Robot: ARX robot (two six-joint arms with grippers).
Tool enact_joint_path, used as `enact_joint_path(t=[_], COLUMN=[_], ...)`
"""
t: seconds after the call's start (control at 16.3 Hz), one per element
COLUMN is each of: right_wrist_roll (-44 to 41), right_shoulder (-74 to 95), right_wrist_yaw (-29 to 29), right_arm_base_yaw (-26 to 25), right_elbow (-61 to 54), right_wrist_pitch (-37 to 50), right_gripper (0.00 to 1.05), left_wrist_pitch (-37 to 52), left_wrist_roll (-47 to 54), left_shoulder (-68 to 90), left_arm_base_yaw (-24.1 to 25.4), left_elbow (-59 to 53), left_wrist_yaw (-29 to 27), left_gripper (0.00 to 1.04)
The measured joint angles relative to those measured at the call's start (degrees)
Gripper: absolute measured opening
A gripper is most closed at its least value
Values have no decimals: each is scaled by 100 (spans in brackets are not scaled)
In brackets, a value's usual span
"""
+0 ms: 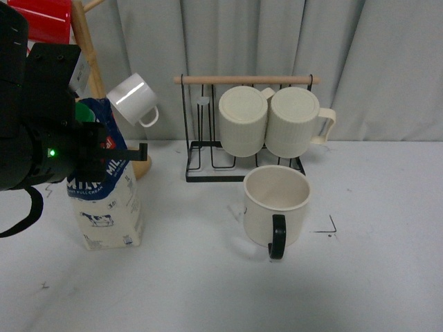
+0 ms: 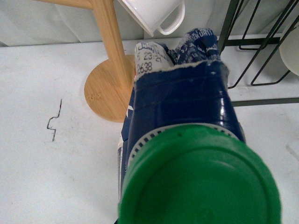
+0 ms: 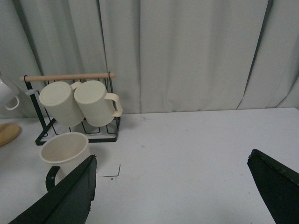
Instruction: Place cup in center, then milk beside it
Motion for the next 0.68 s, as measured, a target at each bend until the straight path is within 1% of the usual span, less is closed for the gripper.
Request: enact_joint_path(t=[0.12,0.37,0.68], right_wrist_roll=[0,0,0], right_shoulder=[0,0,0], right_wrist_yaw=[0,0,0], right_arm_base_yaw=[0,0,0], right_elbow=[0,0,0], right_wrist_pitch=[0,-2,0], right_gripper=[98,98,98], left_wrist_pitch=[-157,-96,20], left_wrist_roll=[-109,-173,-249], left_shoulder=[-120,-181,138], left_arm_base_yaw=[-249,-852,-1180], left_elbow=[2,201,466], left_wrist_yaw=[-153,-306,-560], left_gripper=[9,9,8])
